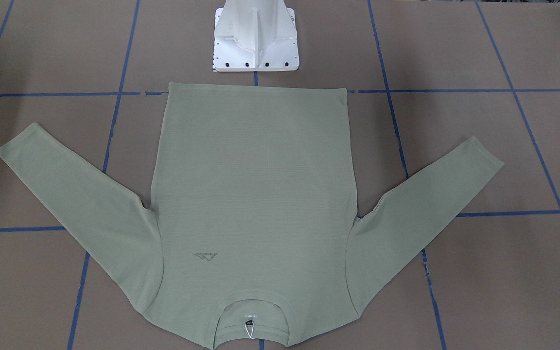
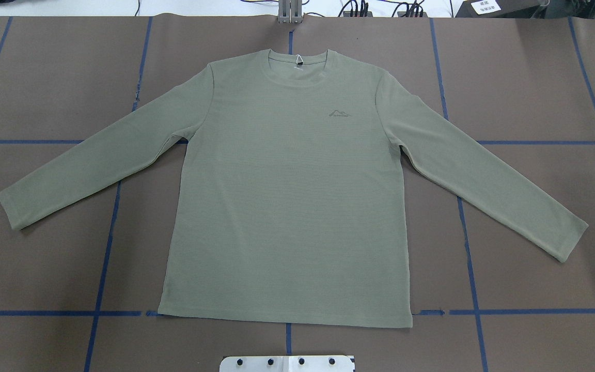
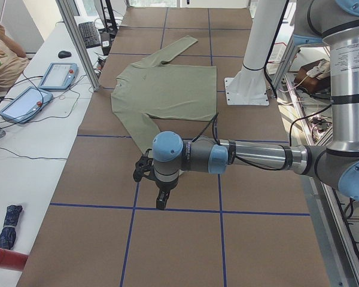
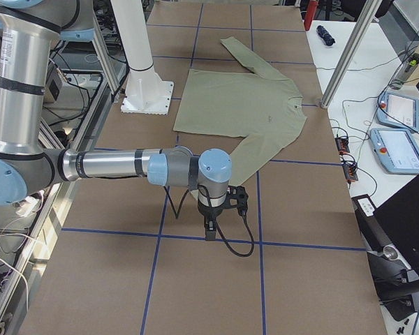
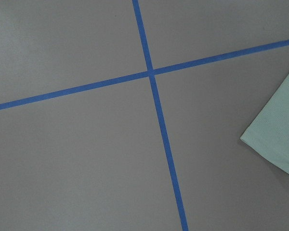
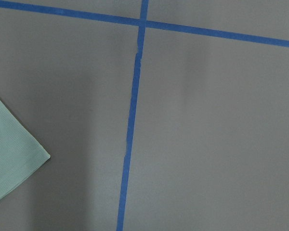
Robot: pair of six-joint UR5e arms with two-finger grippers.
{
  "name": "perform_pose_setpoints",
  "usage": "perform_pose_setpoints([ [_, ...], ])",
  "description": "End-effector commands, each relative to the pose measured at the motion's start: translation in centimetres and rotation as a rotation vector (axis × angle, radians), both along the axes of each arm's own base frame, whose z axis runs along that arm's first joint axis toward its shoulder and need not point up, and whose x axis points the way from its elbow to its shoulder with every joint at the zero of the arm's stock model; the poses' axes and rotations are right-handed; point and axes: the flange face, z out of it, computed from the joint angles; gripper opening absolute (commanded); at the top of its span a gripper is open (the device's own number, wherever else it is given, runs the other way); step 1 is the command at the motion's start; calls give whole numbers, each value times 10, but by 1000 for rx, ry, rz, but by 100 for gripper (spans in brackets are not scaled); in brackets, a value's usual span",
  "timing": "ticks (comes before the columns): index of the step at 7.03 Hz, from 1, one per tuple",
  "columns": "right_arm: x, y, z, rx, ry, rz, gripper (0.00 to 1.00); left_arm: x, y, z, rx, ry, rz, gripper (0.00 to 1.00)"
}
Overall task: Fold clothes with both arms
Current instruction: 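Move the right gripper down to the sleeve cuff nearest it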
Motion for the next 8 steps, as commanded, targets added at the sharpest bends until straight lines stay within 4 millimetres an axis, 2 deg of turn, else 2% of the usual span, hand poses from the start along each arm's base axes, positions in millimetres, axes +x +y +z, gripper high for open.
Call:
perform_pose_setpoints([
  [1, 0, 0, -1, 3, -1, 0, 100, 0, -1, -2, 8, 0, 2, 100],
  [2, -1, -1, -7, 16, -1, -1, 100, 0, -1, -4, 23, 1, 1, 100],
  [3, -5, -14, -29, 63, -13, -4, 100, 1, -2, -9, 38, 20, 4, 100],
  [4, -9, -31, -54, 138, -37, -8, 100, 3, -5, -26, 108, 31, 6, 100],
  [5, -9, -35, -59, 196, -31, -6, 100, 2, -10, -37, 209, 23, 8, 100],
  [7, -8, -45, -71, 189, -39, 89, 100, 2, -21, -38, 359, 24, 2, 100],
  [8, -11, -46, -68, 227, -83, 84, 100, 2, -21, -45, 457, 29, 9, 100],
])
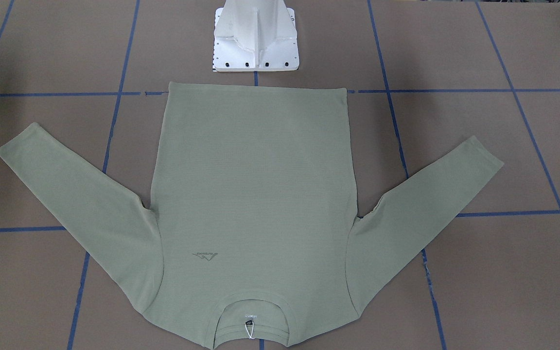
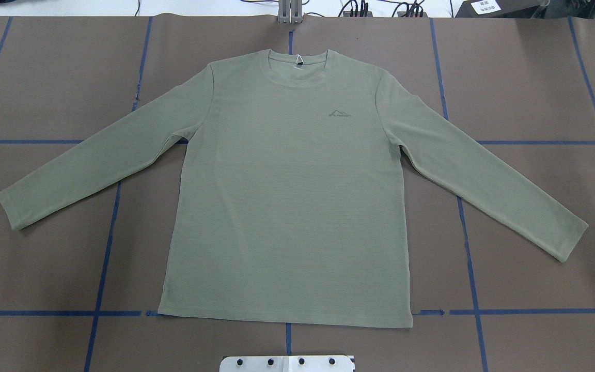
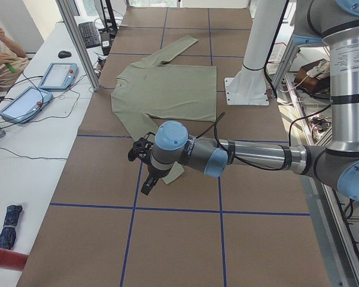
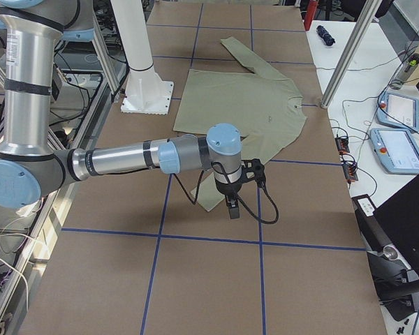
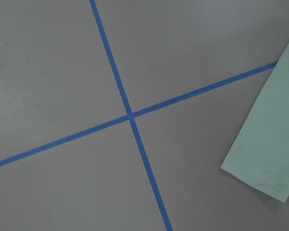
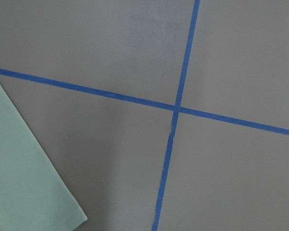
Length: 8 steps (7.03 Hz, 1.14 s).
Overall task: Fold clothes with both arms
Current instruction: 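Move the right gripper down to the sleeve cuff nearest it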
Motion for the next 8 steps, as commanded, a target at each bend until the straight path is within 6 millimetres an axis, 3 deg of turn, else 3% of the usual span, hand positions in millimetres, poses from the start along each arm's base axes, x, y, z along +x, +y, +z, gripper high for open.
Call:
perform_pose_setpoints([
  [1, -16, -6, -5, 96, -93, 0, 100, 0, -7, -10, 145, 2, 2, 100],
  [2, -53, -3, -8, -18, -141, 76, 100, 0, -6, -11, 147, 3, 3, 100],
  [3, -85, 4, -9, 0, -152, 167, 100, 0, -4, -10, 148, 2, 4, 100],
  [4, -123, 24, -2, -8, -182, 253, 100, 0, -4, -10, 149, 2, 5, 100],
  [5, -147, 40, 27, -43, -198, 282, 98, 0, -4, -10, 147, 3, 6, 100],
  [6, -160, 49, 72, -21, -211, 285, 95, 0, -4, -10, 147, 3, 6, 100],
  [8, -186, 70, 89, -26, -263, 263, 78, 0, -3, -7, 143, 3, 6, 100],
])
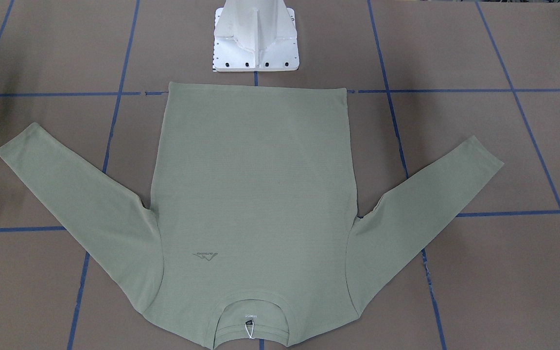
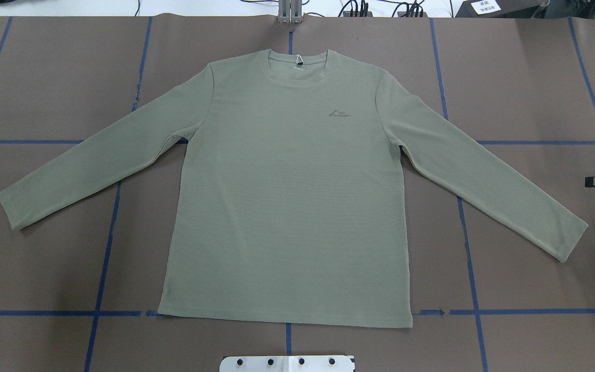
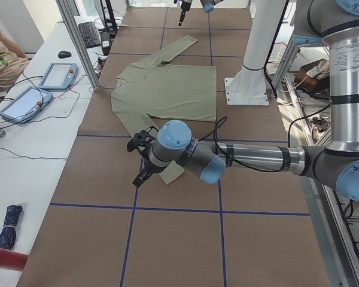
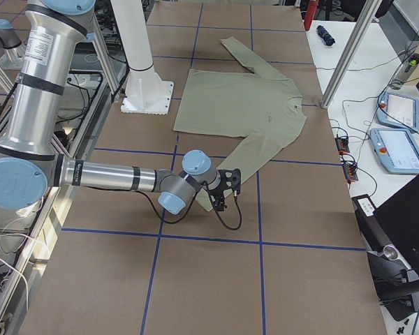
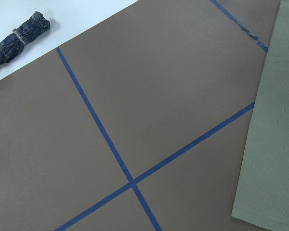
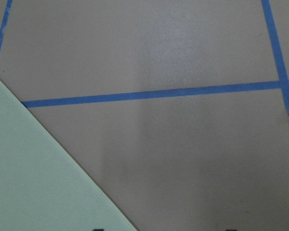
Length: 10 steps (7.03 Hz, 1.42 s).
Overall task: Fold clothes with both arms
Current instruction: 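Move the right gripper down to the sleeve cuff nearest it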
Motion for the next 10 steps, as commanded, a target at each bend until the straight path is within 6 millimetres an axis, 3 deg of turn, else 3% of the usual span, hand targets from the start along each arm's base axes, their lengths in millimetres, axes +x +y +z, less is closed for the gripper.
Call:
perform_pose_setpoints([
  [1, -33, 24, 19, 4, 12, -47, 77, 0, 1, 2, -5, 0, 0, 100],
  [4, -47, 41, 33, 2, 61, -76, 70, 0, 0, 6, -10, 0, 1, 100],
  [10, -52, 46, 45, 2, 87, -93, 62, 0, 2, 9, -17, -1, 2, 100],
])
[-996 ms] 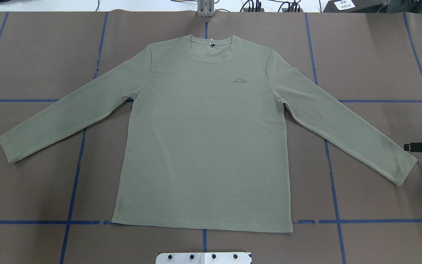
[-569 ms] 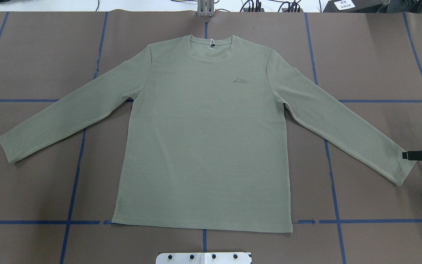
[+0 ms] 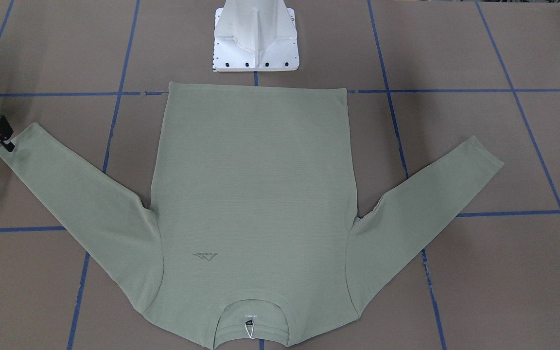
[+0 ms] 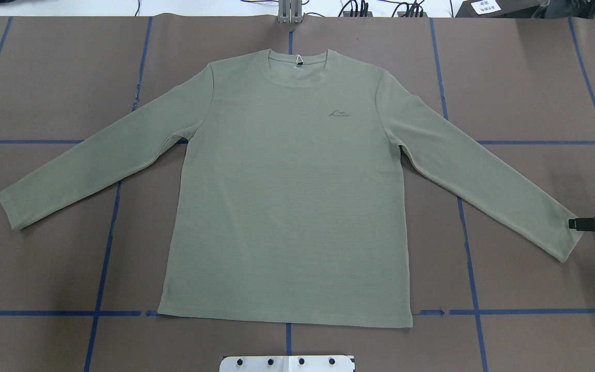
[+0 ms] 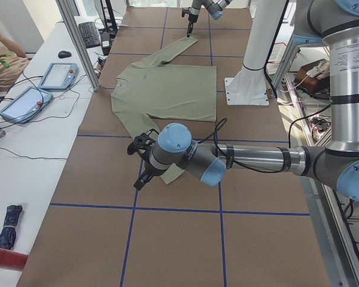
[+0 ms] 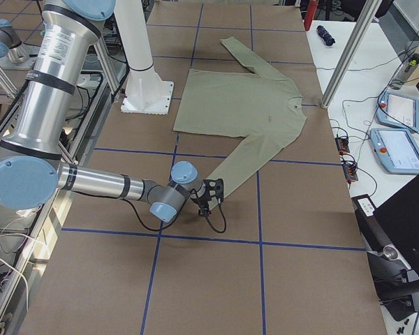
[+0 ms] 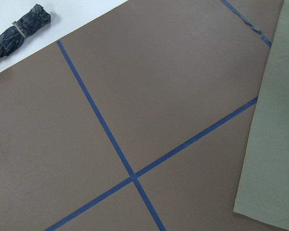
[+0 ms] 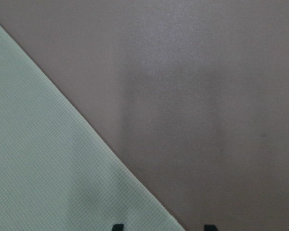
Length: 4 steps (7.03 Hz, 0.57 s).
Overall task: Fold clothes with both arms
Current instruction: 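Move the right gripper down to the sleeve cuff nearest it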
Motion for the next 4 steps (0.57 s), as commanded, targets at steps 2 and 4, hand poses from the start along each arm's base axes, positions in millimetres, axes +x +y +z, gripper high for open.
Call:
perform_pose_setpoints([
  [2, -4, -1, 0, 19, 10, -6, 30, 0, 1, 2, -3, -1, 1, 100],
  [4, -5, -3, -5, 29, 4, -6, 0, 0, 1, 4, -7, 0, 1, 100],
])
